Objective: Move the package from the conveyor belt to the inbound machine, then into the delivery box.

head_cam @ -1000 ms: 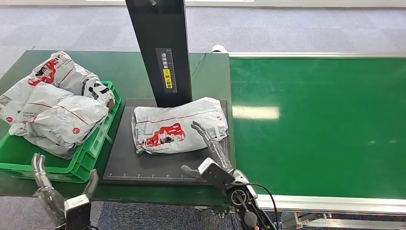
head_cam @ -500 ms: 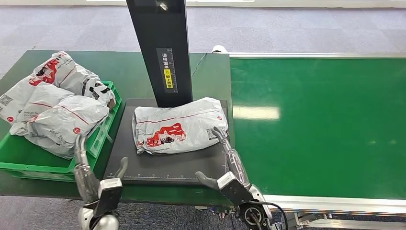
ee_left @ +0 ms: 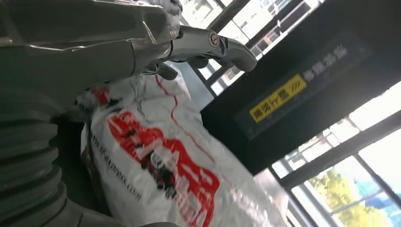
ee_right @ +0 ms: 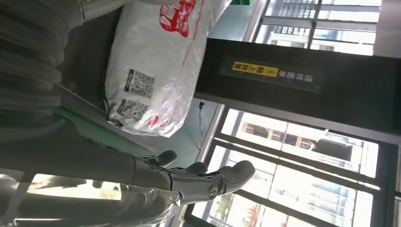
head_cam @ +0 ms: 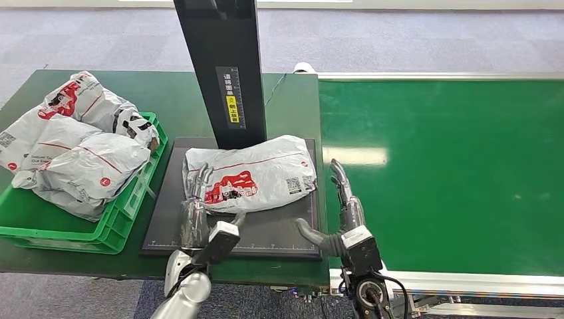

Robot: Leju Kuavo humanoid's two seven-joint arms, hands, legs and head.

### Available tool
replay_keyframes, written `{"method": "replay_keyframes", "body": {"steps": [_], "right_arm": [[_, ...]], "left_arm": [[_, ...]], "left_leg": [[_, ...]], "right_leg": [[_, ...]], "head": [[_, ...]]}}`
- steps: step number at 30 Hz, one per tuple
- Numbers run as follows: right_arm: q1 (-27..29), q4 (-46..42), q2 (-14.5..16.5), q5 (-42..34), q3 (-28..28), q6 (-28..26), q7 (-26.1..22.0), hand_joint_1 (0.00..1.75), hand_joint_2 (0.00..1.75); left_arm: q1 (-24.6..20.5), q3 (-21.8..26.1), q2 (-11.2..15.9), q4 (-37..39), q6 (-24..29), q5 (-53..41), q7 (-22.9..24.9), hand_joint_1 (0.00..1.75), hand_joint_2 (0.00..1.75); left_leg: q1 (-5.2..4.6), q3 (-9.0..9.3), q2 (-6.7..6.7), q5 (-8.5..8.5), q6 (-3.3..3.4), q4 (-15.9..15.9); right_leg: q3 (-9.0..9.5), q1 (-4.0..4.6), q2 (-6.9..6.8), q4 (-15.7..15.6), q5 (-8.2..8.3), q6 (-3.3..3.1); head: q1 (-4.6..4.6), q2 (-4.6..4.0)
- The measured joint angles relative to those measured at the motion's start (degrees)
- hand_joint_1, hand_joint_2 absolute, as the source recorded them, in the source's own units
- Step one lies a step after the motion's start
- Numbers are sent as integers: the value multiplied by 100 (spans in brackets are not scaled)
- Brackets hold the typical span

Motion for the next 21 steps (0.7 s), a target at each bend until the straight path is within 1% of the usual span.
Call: {"method": "replay_keyframes", "body": {"steps": [5,9,12,17,21], "right_arm": [[-263,238,0,-319,-74,151,-81,0,175],[-449,457,0,-439,-95,221,-117,0,175],[-553,616,1,-509,-103,279,-165,0,175],[-714,867,32,-559,-98,354,-220,0,175],[-809,1025,52,-574,-62,374,-263,0,175]], "left_arm": [[-145,-209,67,579,52,-243,150,0,175],[-467,-251,176,1076,101,-330,225,0,175],[-831,-251,287,1468,72,-358,324,0,175],[-1575,-249,526,2097,-34,-386,533,0,175],[-2132,-195,704,2476,-92,-263,584,0,175]], "left_leg": [[1,-1,-1,1,0,0],[1,-1,-2,4,1,0],[2,-1,-3,8,0,0],[2,-2,-3,10,1,0],[2,-5,-4,11,1,0]], "right_leg": [[-1,1,0,0,0,0],[0,1,-1,1,1,-1],[0,1,-2,2,2,-1],[0,2,-1,4,3,-1],[-1,2,-2,5,3,-1]], "head": [[-1,0],[0,0],[0,0],[-1,0],[0,0]]}}
